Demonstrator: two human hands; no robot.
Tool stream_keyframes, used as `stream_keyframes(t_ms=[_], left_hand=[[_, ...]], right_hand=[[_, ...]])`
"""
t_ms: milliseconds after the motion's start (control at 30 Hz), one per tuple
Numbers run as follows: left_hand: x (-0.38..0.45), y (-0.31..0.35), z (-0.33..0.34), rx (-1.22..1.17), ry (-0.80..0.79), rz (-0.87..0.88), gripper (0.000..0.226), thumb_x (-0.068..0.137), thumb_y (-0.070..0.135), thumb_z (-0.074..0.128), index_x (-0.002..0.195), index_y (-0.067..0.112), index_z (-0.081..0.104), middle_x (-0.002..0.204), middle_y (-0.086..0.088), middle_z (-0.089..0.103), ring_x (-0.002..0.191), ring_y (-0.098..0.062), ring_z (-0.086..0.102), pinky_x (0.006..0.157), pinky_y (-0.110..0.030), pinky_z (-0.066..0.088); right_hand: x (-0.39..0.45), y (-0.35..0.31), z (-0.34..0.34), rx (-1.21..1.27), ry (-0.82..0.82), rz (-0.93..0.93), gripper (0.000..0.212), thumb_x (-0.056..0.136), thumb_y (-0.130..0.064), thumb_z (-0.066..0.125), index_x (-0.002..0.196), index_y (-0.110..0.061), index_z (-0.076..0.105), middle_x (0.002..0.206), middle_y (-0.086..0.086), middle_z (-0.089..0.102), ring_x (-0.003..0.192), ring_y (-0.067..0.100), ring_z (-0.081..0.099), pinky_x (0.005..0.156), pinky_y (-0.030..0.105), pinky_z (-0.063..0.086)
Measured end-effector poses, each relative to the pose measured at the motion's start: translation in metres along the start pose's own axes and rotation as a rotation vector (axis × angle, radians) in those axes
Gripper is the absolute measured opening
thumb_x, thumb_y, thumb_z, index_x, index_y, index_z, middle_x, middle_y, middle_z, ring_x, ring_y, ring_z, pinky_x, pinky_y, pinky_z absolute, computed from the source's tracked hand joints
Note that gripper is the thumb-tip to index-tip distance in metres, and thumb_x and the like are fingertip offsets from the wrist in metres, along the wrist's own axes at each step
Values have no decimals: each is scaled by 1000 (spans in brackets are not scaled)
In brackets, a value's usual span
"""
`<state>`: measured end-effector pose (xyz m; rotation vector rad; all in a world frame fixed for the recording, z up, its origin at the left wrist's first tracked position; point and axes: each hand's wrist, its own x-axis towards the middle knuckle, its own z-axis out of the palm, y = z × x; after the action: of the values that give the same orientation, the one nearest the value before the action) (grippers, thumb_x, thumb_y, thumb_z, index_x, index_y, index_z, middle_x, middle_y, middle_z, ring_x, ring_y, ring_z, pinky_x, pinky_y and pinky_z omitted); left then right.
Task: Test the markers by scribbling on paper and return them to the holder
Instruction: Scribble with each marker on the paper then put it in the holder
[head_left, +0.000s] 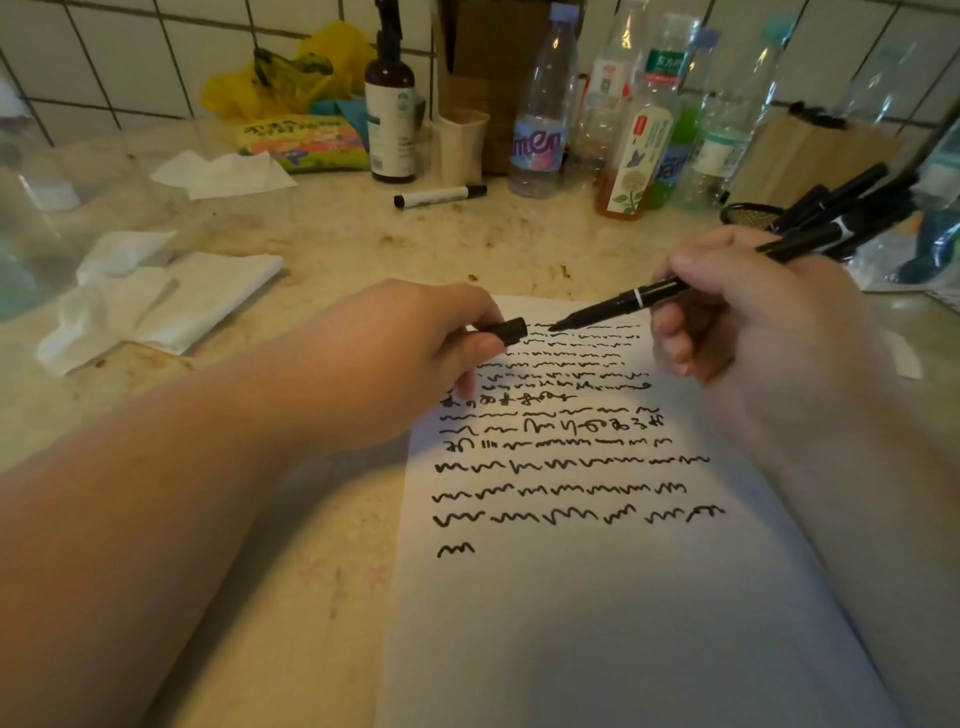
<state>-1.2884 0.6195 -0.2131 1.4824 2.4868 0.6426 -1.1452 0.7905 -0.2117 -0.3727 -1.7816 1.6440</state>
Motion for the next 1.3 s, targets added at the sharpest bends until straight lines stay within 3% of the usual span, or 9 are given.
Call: stream_keyframes(t_ms=[433,767,1033,1200,1300], left_hand=[[-1,-1,2,-12,14,19,13,94,45,42,102,47,53,73,17,68,66,8,55,51,-19,34],[-2,-2,1,-162,20,46,17,96,42,40,94,43,57,74,7,64,62,-6,55,56,-22,40],[-4,5,2,-183,21,54,18,96,42,41,93,42,59,73,10,62,68,-6,56,60,-25,44],[-3,10,4,-167,21,70,21,98,38,39,87,37,57,73,10,59,65,-5,53,56,-20,37],[-3,6,3,-163,-39,51,19,97,40,40,89,39,57,74,8,61,66,-6,55,57,-22,40]], right_hand=[[-1,3,1,-7,-101,15,11,90,-12,62,83,-8,69,64,9,66,58,22,59,56,33,48],[-1,4,1,20,-85,0,10,90,-10,64,83,-7,70,63,8,66,57,22,58,53,30,48],[-7,10,10,-9,-217,-8,22,73,-29,75,88,-13,78,75,14,74,66,26,69,60,30,55],[-8,7,12,-53,-198,-94,21,75,-31,74,89,-15,77,75,15,74,65,28,71,61,32,57],[-7,7,15,-150,-213,-50,20,78,-31,70,90,-17,76,73,11,73,65,27,69,62,35,56]])
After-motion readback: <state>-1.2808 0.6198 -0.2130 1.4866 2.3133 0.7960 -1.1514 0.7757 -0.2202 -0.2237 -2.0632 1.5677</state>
